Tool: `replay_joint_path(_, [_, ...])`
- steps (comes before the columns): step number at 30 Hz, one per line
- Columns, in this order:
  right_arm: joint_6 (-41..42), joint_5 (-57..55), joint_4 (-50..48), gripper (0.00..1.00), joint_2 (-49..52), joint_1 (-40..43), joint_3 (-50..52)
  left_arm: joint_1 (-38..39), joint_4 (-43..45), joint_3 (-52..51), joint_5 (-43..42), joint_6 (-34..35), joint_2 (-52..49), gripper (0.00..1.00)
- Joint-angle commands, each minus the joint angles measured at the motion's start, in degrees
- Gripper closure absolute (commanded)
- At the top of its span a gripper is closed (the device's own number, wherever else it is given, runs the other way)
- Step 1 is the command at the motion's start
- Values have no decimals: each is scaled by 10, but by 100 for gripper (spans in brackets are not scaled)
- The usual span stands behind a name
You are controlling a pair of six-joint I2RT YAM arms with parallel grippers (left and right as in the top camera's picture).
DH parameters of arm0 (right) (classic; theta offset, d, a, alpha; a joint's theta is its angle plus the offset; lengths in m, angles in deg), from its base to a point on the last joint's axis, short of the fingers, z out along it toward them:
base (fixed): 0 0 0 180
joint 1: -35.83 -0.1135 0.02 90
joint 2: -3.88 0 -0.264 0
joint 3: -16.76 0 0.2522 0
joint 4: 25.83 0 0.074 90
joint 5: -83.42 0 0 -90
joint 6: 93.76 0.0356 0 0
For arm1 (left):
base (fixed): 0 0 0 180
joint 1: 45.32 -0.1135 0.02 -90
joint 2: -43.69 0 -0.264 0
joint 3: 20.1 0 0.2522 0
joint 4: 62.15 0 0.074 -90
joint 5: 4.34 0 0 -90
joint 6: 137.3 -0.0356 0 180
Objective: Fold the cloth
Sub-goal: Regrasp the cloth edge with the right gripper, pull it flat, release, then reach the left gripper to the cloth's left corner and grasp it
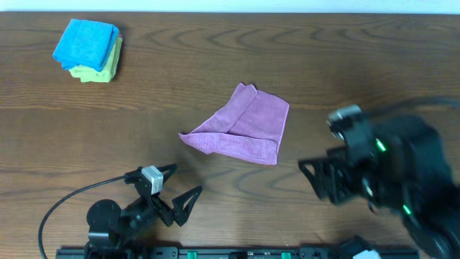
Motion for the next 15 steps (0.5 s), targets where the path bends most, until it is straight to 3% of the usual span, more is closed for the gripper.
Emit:
replay_joint_path(1, [-2,23,24,36,-39,-9,-2,-2,34,-3,-45,38,4,5])
replay_joint_path(4, [6,30,62,35,-78,-9,-2,-2,104,-3,-46,38,4,5])
replay_joint_path(10, [28,50,81,35,-124,-9,-2,1,253,-3,-47,164,-1,5])
replay_joint_path(15, [29,50,59,34,-129,-9,-2,2,269,-1,-7,167,-76,2])
